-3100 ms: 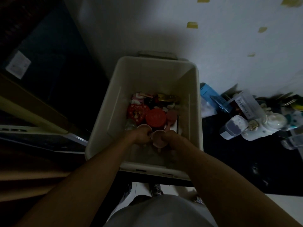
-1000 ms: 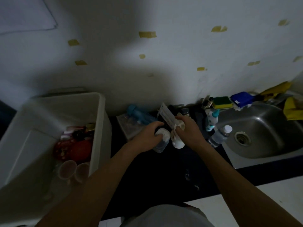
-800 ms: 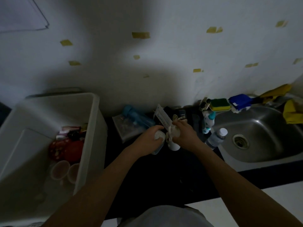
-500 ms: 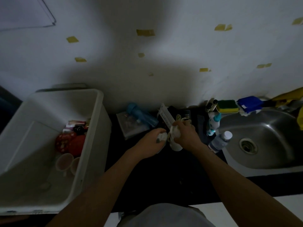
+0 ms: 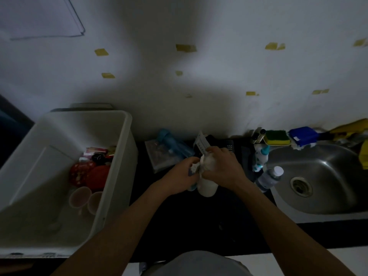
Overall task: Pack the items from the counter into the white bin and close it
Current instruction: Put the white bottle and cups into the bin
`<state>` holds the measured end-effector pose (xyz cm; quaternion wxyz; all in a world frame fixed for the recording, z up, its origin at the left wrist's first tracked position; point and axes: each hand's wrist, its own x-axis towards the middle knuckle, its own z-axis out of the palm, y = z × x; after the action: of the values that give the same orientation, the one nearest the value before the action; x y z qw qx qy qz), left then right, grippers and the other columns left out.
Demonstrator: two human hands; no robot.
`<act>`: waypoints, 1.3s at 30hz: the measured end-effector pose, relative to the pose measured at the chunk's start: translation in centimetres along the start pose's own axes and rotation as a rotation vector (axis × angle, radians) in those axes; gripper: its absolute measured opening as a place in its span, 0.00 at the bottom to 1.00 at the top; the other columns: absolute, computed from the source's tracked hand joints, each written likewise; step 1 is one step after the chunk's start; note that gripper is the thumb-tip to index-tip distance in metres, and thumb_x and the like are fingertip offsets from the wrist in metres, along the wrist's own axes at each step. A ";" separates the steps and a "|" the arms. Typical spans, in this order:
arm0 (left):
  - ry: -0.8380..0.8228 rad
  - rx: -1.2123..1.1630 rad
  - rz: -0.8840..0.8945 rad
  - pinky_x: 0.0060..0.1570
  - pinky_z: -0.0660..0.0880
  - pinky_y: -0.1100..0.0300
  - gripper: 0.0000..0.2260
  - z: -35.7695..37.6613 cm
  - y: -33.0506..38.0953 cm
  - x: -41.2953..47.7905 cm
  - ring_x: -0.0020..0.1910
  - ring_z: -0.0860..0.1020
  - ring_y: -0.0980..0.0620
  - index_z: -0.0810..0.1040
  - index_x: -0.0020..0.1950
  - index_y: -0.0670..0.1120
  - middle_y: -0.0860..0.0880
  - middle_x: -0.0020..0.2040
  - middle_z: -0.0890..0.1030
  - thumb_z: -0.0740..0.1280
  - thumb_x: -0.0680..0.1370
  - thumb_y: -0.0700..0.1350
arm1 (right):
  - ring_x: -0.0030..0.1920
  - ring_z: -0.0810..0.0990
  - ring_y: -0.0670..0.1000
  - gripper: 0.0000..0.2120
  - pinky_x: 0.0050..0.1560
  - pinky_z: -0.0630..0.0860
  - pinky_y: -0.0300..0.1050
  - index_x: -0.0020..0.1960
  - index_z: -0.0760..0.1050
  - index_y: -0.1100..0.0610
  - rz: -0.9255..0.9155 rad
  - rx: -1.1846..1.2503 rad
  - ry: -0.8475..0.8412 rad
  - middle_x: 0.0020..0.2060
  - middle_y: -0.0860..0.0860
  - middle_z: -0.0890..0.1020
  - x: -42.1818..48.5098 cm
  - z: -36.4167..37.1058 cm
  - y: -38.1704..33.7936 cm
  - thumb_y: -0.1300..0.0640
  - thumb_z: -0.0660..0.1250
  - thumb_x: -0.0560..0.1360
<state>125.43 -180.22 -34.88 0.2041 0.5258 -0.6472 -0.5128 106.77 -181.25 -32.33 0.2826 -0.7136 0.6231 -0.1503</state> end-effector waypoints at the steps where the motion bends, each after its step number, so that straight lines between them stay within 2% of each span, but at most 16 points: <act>1: 0.011 -0.003 0.014 0.57 0.76 0.60 0.16 -0.3 0.1 -0.2 0.59 0.77 0.57 0.71 0.66 0.52 0.54 0.61 0.78 0.66 0.78 0.46 | 0.60 0.71 0.57 0.39 0.57 0.71 0.49 0.70 0.66 0.44 -0.014 -0.003 0.001 0.59 0.51 0.73 -0.1 -0.1 -0.7 0.42 0.74 0.61; 3: 0.024 -0.012 0.049 0.59 0.75 0.61 0.17 -0.9 0.5 -0.7 0.60 0.76 0.61 0.71 0.63 0.58 0.57 0.61 0.77 0.68 0.77 0.46 | 0.58 0.73 0.56 0.39 0.58 0.71 0.48 0.70 0.66 0.45 -0.045 -0.004 0.010 0.59 0.52 0.74 -0.2 -0.7 -1.9 0.42 0.75 0.62; 5: 0.027 -0.024 0.089 0.58 0.73 0.69 0.20 -2.0 1.1 -1.5 0.61 0.75 0.64 0.69 0.63 0.61 0.61 0.60 0.76 0.70 0.77 0.43 | 0.58 0.74 0.56 0.39 0.59 0.71 0.49 0.69 0.67 0.46 -0.091 0.004 0.024 0.59 0.52 0.75 -0.2 -1.1 -3.5 0.43 0.76 0.61; 8: 0.053 -0.037 0.139 0.57 0.72 0.71 0.24 -4.2 1.7 -2.7 0.61 0.75 0.66 0.68 0.69 0.50 0.57 0.63 0.76 0.71 0.76 0.42 | 0.58 0.77 0.53 0.38 0.60 0.73 0.54 0.67 0.70 0.49 -0.166 0.080 0.057 0.58 0.50 0.78 -0.1 -1.8 -6.1 0.45 0.78 0.60; 10: 0.082 -0.027 0.177 0.56 0.70 0.74 0.26 -6.0 2.4 -3.7 0.60 0.74 0.69 0.67 0.70 0.49 0.59 0.62 0.75 0.72 0.75 0.43 | 0.57 0.78 0.50 0.39 0.59 0.75 0.54 0.68 0.70 0.48 -0.197 0.126 0.096 0.57 0.46 0.79 -0.1 -2.3 -7.9 0.45 0.77 0.59; 16: 0.127 -0.079 0.225 0.63 0.75 0.54 0.37 -12.0 4.8 -7.5 0.65 0.75 0.58 0.65 0.73 0.54 0.57 0.67 0.75 0.78 0.69 0.53 | 0.54 0.79 0.48 0.39 0.53 0.78 0.53 0.68 0.66 0.41 -0.337 0.236 0.136 0.55 0.43 0.78 0.1 -3.0 -15.4 0.42 0.73 0.59; 20: 0.285 -0.080 0.259 0.56 0.76 0.67 0.36 -15.5 5.6 -10.6 0.61 0.76 0.63 0.66 0.71 0.56 0.58 0.64 0.77 0.79 0.67 0.52 | 0.55 0.78 0.47 0.41 0.53 0.78 0.51 0.69 0.64 0.40 -0.422 0.291 0.118 0.55 0.39 0.77 0.4 -2.4 -21.0 0.39 0.72 0.58; 22: 0.363 -0.071 0.269 0.56 0.76 0.64 0.35 -17.2 5.1 -12.1 0.60 0.78 0.62 0.69 0.70 0.52 0.56 0.63 0.78 0.80 0.67 0.50 | 0.55 0.77 0.46 0.42 0.52 0.78 0.48 0.69 0.64 0.40 -0.450 0.322 0.111 0.54 0.37 0.77 0.5 -1.6 -23.4 0.39 0.71 0.56; 26: 0.500 -0.071 0.271 0.55 0.76 0.63 0.32 -20.0 3.5 -15.2 0.58 0.78 0.63 0.72 0.65 0.57 0.60 0.58 0.80 0.79 0.63 0.52 | 0.59 0.77 0.52 0.42 0.57 0.77 0.56 0.70 0.66 0.45 -0.500 0.379 0.058 0.57 0.45 0.78 0.5 1.2 -27.8 0.40 0.72 0.57; 28: 0.564 -0.064 0.215 0.60 0.75 0.57 0.42 -21.3 2.5 -16.7 0.58 0.77 0.60 0.71 0.68 0.44 0.54 0.62 0.77 0.78 0.60 0.61 | 0.60 0.77 0.50 0.41 0.59 0.77 0.54 0.70 0.66 0.48 -0.530 0.416 0.026 0.58 0.45 0.77 0.5 3.0 -29.9 0.42 0.73 0.60; 29: 0.587 -0.052 0.194 0.62 0.74 0.57 0.44 -21.8 2.0 -17.4 0.58 0.76 0.58 0.70 0.69 0.38 0.50 0.63 0.76 0.79 0.61 0.61 | 0.60 0.77 0.46 0.40 0.59 0.78 0.49 0.70 0.66 0.49 -0.543 0.433 0.009 0.58 0.44 0.77 0.5 3.7 -30.5 0.43 0.73 0.61; 32: 0.675 -0.007 0.160 0.58 0.74 0.67 0.30 -23.0 -0.7 -19.7 0.57 0.77 0.59 0.70 0.66 0.33 0.45 0.60 0.77 0.78 0.68 0.35 | 0.57 0.75 0.33 0.37 0.52 0.75 0.29 0.71 0.65 0.50 -0.558 0.489 -0.092 0.56 0.36 0.74 0.4 6.1 -32.3 0.44 0.75 0.66; 33: 0.713 -0.008 0.132 0.60 0.73 0.66 0.28 -23.0 -1.3 -20.2 0.57 0.76 0.58 0.70 0.65 0.31 0.43 0.59 0.76 0.76 0.68 0.33 | 0.57 0.74 0.32 0.35 0.52 0.75 0.29 0.71 0.65 0.49 -0.541 0.492 -0.144 0.57 0.35 0.73 0.4 6.8 -32.5 0.45 0.75 0.68; 35: 0.778 -0.059 0.120 0.65 0.71 0.56 0.31 -23.3 -2.4 -21.6 0.62 0.74 0.48 0.67 0.66 0.27 0.36 0.63 0.74 0.75 0.69 0.38 | 0.58 0.77 0.37 0.31 0.56 0.78 0.37 0.72 0.64 0.46 -0.499 0.498 -0.263 0.59 0.38 0.75 0.4 8.6 -32.8 0.48 0.73 0.73; 37: 0.807 -0.062 0.091 0.63 0.74 0.52 0.35 -24.0 -4.0 -23.1 0.61 0.76 0.47 0.68 0.68 0.34 0.42 0.63 0.77 0.78 0.66 0.44 | 0.59 0.78 0.42 0.29 0.59 0.79 0.45 0.73 0.63 0.46 -0.450 0.541 -0.376 0.62 0.44 0.77 0.2 10.5 -32.8 0.50 0.70 0.76; 39: 0.806 -0.111 0.043 0.60 0.77 0.53 0.35 -24.9 -5.6 -24.3 0.58 0.78 0.54 0.68 0.68 0.43 0.50 0.60 0.78 0.80 0.65 0.42 | 0.62 0.77 0.42 0.31 0.60 0.78 0.42 0.75 0.59 0.45 -0.414 0.570 -0.467 0.65 0.44 0.75 0.2 12.3 -32.5 0.54 0.69 0.77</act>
<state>156.89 -169.28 -23.41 0.4802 0.6590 -0.4978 -0.2954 139.89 -176.72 -22.90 0.5661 -0.7319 0.3193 -0.2047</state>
